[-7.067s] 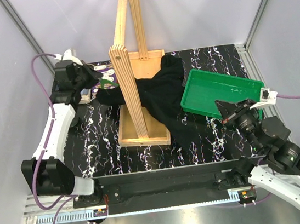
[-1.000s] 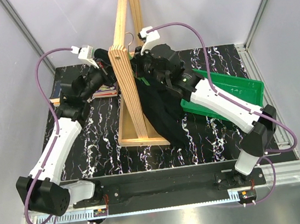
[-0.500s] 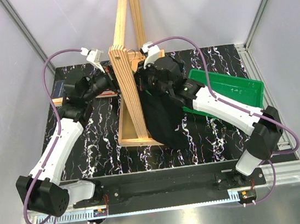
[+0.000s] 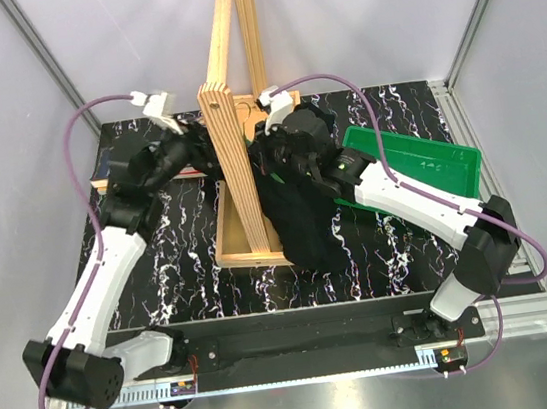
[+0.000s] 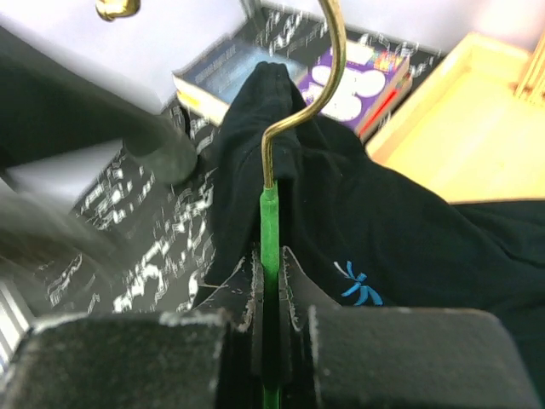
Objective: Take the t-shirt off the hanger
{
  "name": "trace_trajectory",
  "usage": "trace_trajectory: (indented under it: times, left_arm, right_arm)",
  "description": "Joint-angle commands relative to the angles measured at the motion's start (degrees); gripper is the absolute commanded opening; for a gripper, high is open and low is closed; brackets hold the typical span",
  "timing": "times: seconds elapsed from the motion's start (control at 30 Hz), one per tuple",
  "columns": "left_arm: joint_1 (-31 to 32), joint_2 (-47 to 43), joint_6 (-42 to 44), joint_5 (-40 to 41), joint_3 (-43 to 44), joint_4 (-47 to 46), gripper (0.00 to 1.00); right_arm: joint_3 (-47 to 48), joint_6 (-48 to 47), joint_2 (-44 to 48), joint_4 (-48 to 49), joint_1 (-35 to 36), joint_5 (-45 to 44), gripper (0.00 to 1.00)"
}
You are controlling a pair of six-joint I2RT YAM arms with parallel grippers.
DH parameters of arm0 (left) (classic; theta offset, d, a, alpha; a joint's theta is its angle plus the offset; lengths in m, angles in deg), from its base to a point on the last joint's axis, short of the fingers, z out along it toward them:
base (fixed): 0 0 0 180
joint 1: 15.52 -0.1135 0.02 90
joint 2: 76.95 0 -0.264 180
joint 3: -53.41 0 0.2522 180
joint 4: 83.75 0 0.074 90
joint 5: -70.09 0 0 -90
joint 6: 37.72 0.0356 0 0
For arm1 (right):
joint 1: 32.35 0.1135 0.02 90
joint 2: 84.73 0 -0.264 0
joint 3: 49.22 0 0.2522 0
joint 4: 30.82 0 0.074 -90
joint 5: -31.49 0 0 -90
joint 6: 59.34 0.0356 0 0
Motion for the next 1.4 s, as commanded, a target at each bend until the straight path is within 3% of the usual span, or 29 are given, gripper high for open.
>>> trace_trajectory:
  times: [0.0, 0.13, 0.37, 0.67, 0.87, 1.0, 1.1, 1.37]
  left_arm:
    - [-4.5, -5.4, -3.9, 6.0, -2.3, -7.6, 0.62]
    - [-5.1, -5.4, -3.5, 3.5, -2.3, -9.7, 0.65]
    - [-5.1, -3.3, -5.5, -3.1, -2.3, -13.3, 0.60]
    - [-6.0, -0.4, -7.2, -3.8, -0.4, -10.4, 0.59]
    - [-7.2, 1.7, -8.2, -3.8, 0.7, -8.8, 0.54]
    - [-7.7, 3.4, -10.1, -6.6, 1.0, -9.7, 0.37]
    - [-7.9, 4.4, -10.8, -7.4, 1.5, -9.1, 0.32]
    - [-8.0, 6.2, -12.9, -12.4, 1.8, -12.0, 0.39]
  right_arm:
    - [1.8, -1.8, 2.5, -1.0, -0.5, 5.6, 0.00]
    - [4.4, -3.1, 0.6, -3.2, -2.0, 10.8, 0.00]
    - [13.0, -2.4, -5.0, -7.8, -5.0, 26.0, 0.00]
    - [18.8, -2.1, -9.2, -11.3, -5.0, 33.8, 0.00]
    - [20.0, -0.8, -10.2, -11.2, -5.0, 36.5, 0.00]
    - [20.4, -0.8, -10.3, -11.2, -5.0, 35.7, 0.00]
    - [20.7, -0.6, -10.3, -10.6, -5.0, 35.2, 0.00]
    - [22.4, 0.1, -11.1, -10.3, -5.0, 36.4, 0.00]
